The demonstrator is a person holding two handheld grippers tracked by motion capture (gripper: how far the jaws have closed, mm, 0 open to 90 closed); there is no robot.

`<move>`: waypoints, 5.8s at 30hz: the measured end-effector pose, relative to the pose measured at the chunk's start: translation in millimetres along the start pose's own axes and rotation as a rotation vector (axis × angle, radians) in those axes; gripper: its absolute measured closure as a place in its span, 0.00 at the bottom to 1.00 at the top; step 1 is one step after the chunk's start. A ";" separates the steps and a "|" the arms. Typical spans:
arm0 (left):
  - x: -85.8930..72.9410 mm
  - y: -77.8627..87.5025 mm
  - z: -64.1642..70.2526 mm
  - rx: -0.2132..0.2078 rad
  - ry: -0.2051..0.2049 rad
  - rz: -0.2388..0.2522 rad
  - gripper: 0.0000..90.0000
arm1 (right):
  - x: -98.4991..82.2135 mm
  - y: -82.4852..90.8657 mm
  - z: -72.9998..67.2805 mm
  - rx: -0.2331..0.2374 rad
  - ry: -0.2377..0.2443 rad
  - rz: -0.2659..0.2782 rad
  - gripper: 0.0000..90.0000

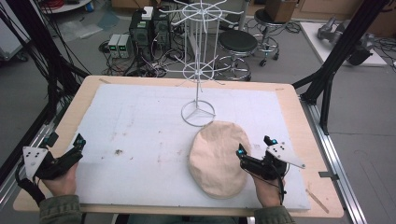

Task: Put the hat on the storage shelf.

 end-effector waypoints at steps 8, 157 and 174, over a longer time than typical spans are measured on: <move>0.0 -0.1 -0.1 0.000 -0.001 0.001 0.20 | -9.6 -5.7 1.7 -0.044 -0.017 -0.084 0.06; -1.2 -4.3 1.7 -0.011 0.001 0.000 0.21 | 46.0 12.6 -22.9 0.065 -0.106 0.126 0.85; -2.3 -8.0 4.9 -0.019 0.001 0.000 0.21 | 79.0 6.0 -21.0 0.069 -0.095 0.266 0.84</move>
Point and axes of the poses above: each handheld gripper's, and its own axes: y roughly backward along the jaws, x roughly out of its top, z roughly to its right, the point moved 6 cm from there along -y, roughly forward along the jaws, and after that the axes turned 10 degrees about z, right-handed, at the moved point
